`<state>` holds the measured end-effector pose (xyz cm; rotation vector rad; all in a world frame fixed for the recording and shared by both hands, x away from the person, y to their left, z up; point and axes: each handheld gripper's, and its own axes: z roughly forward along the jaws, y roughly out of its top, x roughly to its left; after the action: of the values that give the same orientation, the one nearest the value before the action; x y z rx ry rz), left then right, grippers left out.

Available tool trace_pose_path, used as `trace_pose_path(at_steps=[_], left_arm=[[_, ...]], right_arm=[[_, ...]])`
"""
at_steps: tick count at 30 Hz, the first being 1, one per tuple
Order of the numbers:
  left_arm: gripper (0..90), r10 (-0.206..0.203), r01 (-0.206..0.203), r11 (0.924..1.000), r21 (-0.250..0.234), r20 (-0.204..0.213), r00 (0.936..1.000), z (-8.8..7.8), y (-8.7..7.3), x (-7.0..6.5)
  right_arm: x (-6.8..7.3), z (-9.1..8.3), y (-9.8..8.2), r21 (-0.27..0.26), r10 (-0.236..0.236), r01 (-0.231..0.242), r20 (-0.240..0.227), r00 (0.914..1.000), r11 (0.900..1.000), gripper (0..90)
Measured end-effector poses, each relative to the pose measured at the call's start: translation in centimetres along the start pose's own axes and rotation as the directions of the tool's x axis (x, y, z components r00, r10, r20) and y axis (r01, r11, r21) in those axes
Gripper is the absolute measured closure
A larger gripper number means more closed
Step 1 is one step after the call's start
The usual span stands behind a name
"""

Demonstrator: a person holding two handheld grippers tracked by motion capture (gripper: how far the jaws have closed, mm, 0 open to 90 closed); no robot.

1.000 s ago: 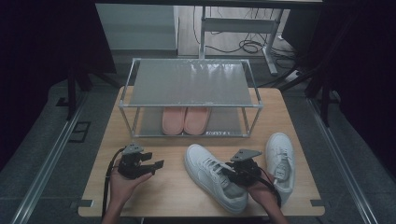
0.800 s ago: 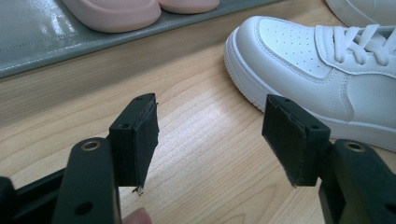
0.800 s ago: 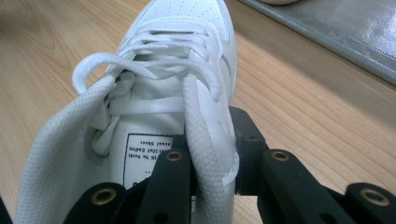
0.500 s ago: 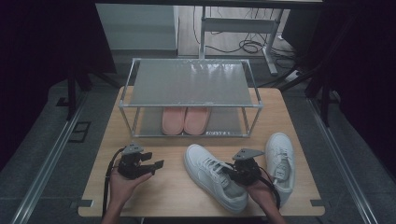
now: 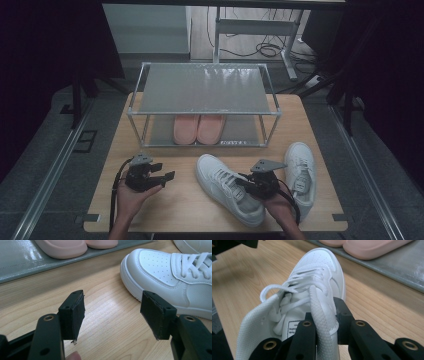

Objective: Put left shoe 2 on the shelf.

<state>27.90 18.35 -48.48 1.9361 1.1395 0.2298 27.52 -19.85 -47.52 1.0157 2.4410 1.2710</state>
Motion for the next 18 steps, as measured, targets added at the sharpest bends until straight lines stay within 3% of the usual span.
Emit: trace_pose_path(at_steps=[10, 18], left_arm=[[36.8, 0.0, 0.0, 1.0, 0.003, -0.001, 1.0, 0.1, 0.0, 0.0], [36.8, -0.001, 0.001, 1.0, 0.004, -0.002, 1.0, 0.1, 0.0, 0.0]], right_arm=[[-0.2, -0.7, 0.1, -0.04, 0.016, -0.016, -0.009, 0.9998, 0.999, 81.5], [-0.3, -1.7, 0.4, -0.111, 0.039, -0.042, -0.027, 0.9989, 0.993, 81.6]])
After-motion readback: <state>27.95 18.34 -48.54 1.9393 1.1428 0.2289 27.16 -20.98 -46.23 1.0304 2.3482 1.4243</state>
